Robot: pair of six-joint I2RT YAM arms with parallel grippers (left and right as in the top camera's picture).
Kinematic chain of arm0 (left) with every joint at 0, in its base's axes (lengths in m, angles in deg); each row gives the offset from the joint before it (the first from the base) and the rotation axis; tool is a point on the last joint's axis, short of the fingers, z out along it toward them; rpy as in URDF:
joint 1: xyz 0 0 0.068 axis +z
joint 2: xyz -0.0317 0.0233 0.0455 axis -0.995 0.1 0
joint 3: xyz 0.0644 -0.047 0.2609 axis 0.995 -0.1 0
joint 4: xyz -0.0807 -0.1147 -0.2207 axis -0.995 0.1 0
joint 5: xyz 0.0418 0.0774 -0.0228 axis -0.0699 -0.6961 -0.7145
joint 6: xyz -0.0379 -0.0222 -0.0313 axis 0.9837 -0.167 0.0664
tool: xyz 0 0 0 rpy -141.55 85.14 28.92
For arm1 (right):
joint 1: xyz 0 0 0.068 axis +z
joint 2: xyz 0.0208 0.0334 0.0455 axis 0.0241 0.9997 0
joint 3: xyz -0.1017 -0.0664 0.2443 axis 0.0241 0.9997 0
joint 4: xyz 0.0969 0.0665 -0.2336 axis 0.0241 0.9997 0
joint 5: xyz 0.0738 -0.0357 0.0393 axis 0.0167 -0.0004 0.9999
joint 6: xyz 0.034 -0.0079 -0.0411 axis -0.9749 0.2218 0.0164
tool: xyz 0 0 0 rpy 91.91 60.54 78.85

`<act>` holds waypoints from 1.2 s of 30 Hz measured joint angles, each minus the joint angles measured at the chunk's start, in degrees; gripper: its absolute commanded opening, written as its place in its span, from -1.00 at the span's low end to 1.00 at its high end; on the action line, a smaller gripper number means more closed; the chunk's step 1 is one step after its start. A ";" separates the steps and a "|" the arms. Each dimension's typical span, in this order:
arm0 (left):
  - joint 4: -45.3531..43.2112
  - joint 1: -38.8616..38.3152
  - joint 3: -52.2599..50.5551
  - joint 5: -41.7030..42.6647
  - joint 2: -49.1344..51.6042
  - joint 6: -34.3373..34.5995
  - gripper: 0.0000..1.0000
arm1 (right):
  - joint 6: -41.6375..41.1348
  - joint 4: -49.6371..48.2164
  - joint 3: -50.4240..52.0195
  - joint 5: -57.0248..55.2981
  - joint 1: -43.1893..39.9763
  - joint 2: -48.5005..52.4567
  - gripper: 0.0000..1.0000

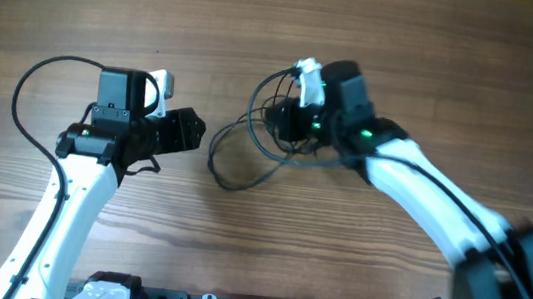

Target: Untangle cables

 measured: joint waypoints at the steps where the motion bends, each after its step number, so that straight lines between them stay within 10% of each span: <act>1: 0.48 0.02 -0.02 0.35 0.00 -0.13 0.21 | 0.42 0.46 0.00 0.07 0.00 -4.55 -0.91; 13: -3.45 -12.26 -0.04 14.93 0.00 -0.15 0.37 | 2.69 -1.46 -0.02 3.96 0.00 -31.43 -0.91; 19: -9.31 -19.76 -0.04 16.00 0.00 -0.50 -0.63 | 3.48 -0.09 -0.02 3.08 0.00 -30.67 -0.92; 28: -0.04 -18.97 -0.04 -10.80 0.00 0.57 -0.92 | 3.69 2.71 -0.02 -4.46 -4.74 -31.56 -0.92; 36: 3.82 0.31 -0.04 -20.90 0.00 3.58 -0.92 | 3.89 21.33 -0.11 -25.55 -16.85 -32.72 -0.91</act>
